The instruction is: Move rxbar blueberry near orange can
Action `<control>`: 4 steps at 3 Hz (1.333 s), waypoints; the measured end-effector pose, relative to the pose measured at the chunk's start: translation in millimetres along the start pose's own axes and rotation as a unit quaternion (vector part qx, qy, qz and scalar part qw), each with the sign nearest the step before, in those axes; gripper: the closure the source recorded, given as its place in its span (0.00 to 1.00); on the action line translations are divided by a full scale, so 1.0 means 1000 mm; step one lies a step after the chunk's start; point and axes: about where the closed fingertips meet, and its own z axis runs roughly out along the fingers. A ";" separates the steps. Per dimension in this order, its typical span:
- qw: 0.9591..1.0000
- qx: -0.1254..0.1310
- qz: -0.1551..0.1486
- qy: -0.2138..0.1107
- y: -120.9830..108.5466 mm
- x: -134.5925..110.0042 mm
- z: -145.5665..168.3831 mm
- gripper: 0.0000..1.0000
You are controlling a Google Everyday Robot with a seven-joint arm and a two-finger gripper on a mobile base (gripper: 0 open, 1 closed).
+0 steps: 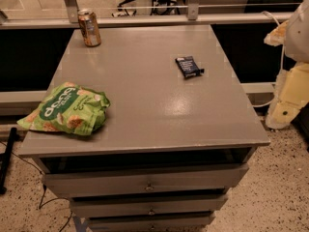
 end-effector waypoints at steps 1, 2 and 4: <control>1.000 0.000 0.000 0.000 0.000 0.000 0.000 0.00; 0.999 0.003 0.021 -0.036 -0.016 -0.004 0.018 0.00; 0.982 0.008 0.107 -0.154 -0.095 -0.038 0.079 0.00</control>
Offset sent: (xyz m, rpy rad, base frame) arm 0.0686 0.0036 -0.0401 0.2478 -0.0415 -0.0700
